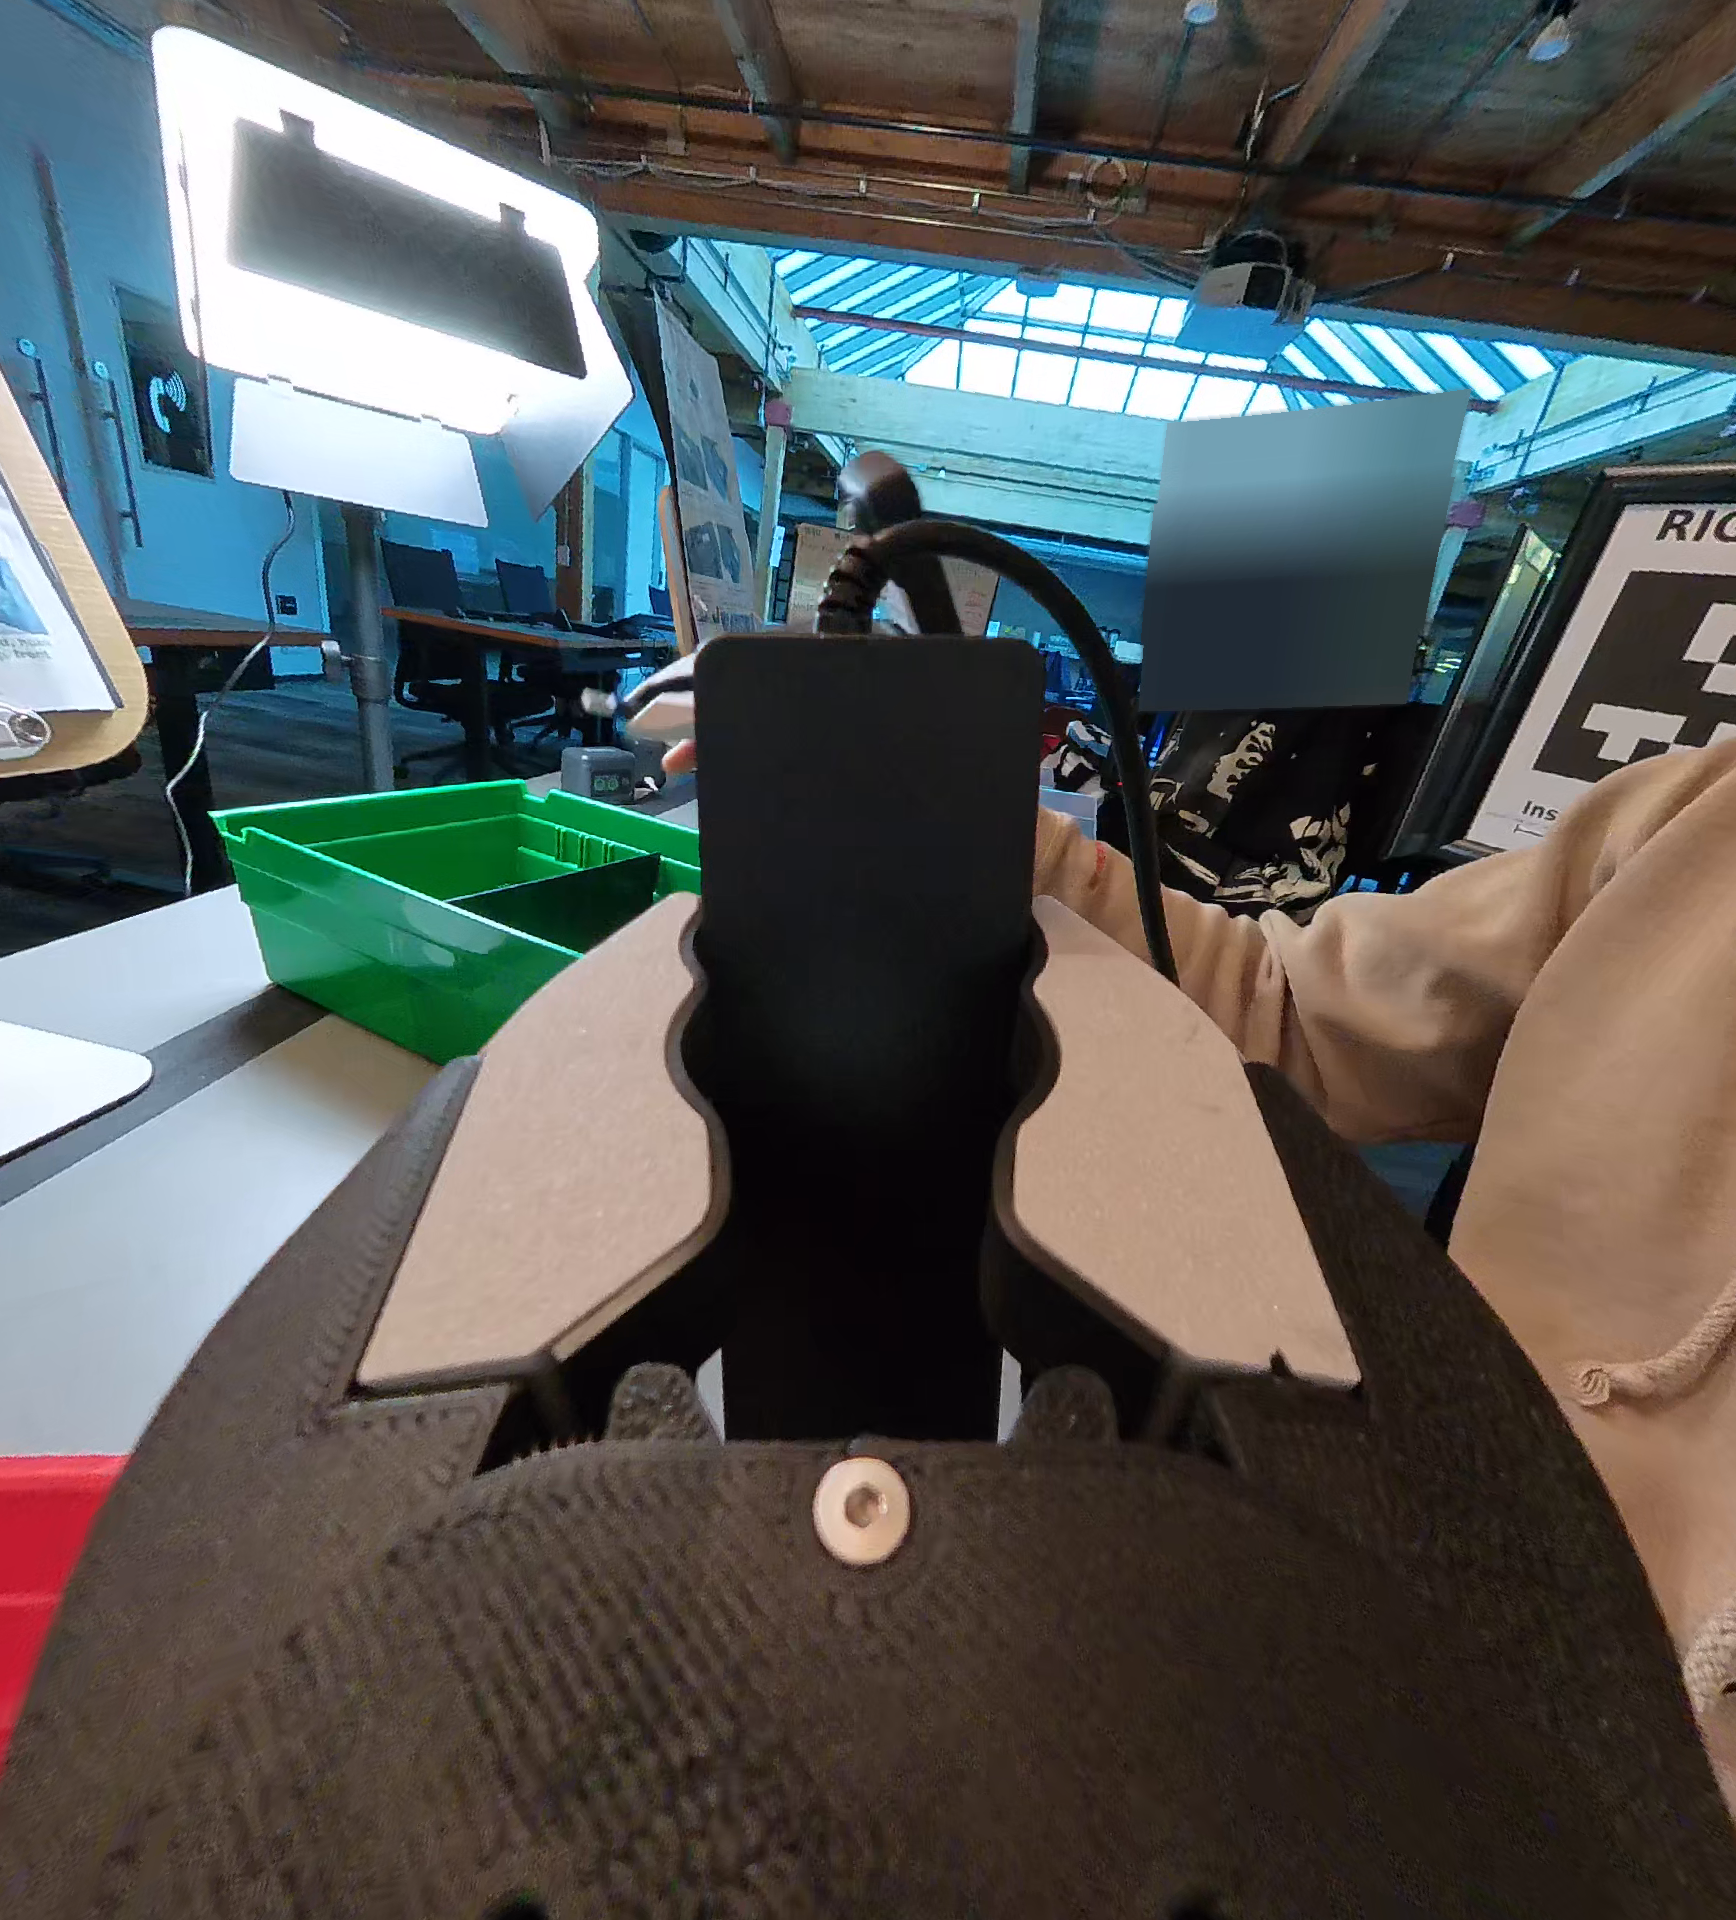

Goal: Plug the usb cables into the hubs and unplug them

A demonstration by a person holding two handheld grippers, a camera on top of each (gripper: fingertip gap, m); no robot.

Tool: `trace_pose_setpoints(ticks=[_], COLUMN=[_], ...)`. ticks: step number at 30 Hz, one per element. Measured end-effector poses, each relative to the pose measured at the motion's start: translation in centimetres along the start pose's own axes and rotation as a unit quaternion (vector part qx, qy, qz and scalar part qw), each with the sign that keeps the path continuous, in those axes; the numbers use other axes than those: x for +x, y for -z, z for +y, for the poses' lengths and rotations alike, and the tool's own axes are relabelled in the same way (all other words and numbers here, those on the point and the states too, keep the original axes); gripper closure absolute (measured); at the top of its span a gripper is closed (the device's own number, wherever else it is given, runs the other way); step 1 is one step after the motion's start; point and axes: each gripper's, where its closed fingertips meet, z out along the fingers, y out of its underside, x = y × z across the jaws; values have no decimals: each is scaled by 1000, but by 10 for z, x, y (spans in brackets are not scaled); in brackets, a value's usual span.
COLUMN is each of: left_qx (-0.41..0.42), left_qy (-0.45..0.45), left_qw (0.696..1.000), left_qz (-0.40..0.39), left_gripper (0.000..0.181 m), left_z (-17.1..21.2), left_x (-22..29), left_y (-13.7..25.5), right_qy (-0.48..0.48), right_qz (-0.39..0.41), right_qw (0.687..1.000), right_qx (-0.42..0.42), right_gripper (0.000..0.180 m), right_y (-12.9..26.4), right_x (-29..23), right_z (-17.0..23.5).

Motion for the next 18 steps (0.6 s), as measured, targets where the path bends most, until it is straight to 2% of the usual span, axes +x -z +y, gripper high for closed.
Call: trace_pose_setpoints(ticks=[5, 8, 13, 15, 18], left_qx=[4, 7, 8, 9, 11], left_qy=[12, 19, 23, 26, 29], left_qw=[1000, 1000, 1000, 1000, 999], left_qz=[6, 7, 8, 10, 20], left_gripper=[127, 127, 127, 127, 127], left_z=[2, 3, 4, 4, 6], left_x=[-1, -2, -3, -2, 0], left_y=[-1, 0, 0, 0, -1], right_qy=[61, 73, 23, 5, -15], right_qz=[-8, -12, -38, -64, -154], right_qw=[985, 976, 989, 996, 987], right_qx=[-161, -207, -138, -67, 38], right_gripper=[164, 158, 142, 139, 138], right_y=[-31, -35, -27, -18, 5], right_x=[-19, -24, -30, -43, -86], right_z=[62, 78, 46, 11, -46])
